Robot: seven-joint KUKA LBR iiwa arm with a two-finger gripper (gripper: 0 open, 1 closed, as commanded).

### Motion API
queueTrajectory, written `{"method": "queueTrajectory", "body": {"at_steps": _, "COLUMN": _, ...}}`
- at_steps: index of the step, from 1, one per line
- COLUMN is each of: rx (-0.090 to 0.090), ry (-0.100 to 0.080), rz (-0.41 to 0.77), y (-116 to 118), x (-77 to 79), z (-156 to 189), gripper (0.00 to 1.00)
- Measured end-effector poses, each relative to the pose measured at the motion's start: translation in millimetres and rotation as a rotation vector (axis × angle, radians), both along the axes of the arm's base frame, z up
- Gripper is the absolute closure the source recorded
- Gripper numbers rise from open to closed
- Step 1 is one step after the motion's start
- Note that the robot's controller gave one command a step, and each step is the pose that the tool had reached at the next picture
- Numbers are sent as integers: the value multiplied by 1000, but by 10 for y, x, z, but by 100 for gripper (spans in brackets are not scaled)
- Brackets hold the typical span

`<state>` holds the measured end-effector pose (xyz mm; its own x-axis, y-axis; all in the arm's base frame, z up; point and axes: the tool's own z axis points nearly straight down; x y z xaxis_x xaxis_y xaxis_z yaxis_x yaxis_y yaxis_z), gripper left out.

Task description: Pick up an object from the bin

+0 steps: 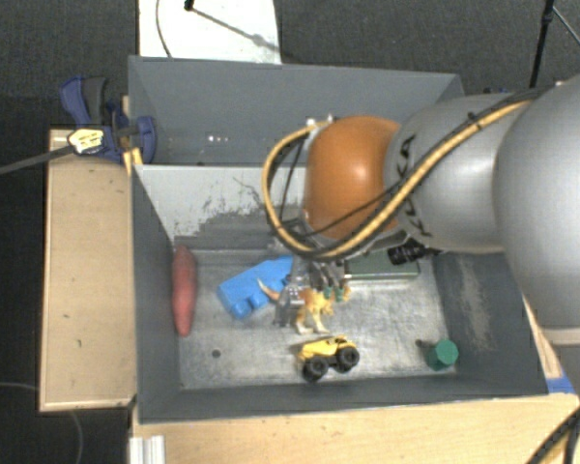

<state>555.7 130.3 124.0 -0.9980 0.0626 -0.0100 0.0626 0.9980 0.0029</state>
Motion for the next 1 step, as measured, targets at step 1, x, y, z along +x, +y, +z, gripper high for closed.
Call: {"method": "queueTrajectory", "body": {"at_steps": 1, "rx": 3, "ry": 4, "rz": -298, "y": -326, "x": 61, "z": -511, "gripper": 100}}
